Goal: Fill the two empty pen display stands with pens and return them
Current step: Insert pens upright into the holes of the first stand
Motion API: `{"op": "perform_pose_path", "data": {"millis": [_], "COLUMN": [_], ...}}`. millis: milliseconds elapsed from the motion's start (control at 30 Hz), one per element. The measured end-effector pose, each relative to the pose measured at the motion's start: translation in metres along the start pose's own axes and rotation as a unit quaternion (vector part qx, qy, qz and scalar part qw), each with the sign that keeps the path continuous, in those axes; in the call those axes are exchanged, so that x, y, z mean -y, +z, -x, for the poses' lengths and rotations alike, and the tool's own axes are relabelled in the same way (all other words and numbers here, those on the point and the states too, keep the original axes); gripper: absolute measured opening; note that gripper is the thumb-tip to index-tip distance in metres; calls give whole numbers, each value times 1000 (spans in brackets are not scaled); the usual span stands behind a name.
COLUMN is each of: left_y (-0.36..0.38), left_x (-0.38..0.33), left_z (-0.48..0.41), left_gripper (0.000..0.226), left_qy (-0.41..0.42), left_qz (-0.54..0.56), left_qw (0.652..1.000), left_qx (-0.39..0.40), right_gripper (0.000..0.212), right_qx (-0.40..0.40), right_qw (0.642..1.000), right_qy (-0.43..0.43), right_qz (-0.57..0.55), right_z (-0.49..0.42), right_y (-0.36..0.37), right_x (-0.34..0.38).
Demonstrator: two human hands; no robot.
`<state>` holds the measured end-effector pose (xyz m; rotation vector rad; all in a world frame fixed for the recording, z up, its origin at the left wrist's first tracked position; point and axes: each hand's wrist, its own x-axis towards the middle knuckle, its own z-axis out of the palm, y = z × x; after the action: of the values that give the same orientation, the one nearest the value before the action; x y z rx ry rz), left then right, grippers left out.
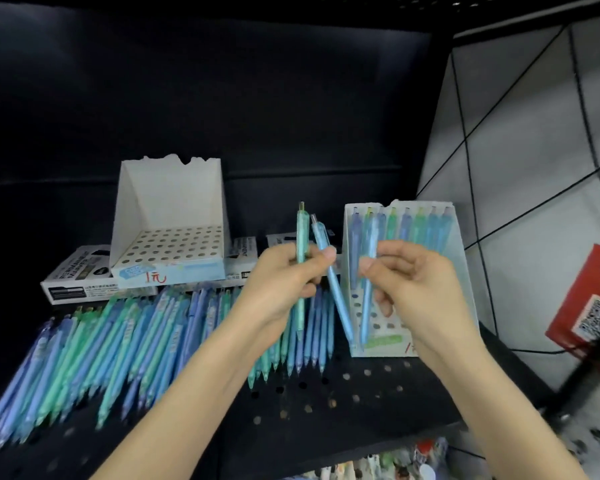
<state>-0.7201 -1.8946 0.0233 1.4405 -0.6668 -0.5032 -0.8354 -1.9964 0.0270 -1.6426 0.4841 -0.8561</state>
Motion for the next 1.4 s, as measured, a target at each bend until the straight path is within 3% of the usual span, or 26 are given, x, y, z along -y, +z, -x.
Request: {"op": "perform_pose_path", "data": {"millis": [167, 367, 500, 700, 900, 1000, 1067, 1133, 1200, 1333, 1400], "left_y": [1, 2, 1, 2, 2, 3, 4, 6, 9, 10, 9], "left_x": [-2, 2, 3, 3, 3, 2, 2, 2, 1, 3, 3], "left_z": [-5, -5, -5, -4, -3, -2, -1, 0, 1, 2, 3], "left_gripper": [14, 13, 14, 9, 9, 13, 14, 15, 16, 15, 15], "left_qy": [52, 76, 87, 91, 94, 92, 94, 95, 93, 95, 86], "left_qz": [12, 2, 6, 3, -6, -9, -8, -8, 0, -9, -21], "left_qw": [997, 994, 993, 992, 992, 992, 992, 992, 993, 994, 995], "left_qx": [-56, -81, -86, -86, -86, -90, -89, -85, -75, -48, -51], "right_gripper": [8, 23, 8, 18, 18, 20, 18, 11, 7, 5, 1], "right_qx": [-91, -65, -38, -22, -40, -116, -89, 19, 74, 61, -4], "right_qw": [991, 982, 975, 959, 918, 905, 923, 948, 950, 961, 969], "right_qy": [-86, -109, -98, -89, -97, -176, -218, -180, -153, -139, -131], "right_qz": [51, 141, 194, 269, 382, 370, 306, 262, 264, 230, 212], "right_z": [-20, -43, -48, -52, -56, -42, -25, -11, -6, -8, -15], "right_y": [-32, -31, -26, -19, -13, -11, -7, 0, 6, 1, -14], "right_x": [3, -12, -19, -26, -35, -27, -16, -7, -9, -11, -7]}}
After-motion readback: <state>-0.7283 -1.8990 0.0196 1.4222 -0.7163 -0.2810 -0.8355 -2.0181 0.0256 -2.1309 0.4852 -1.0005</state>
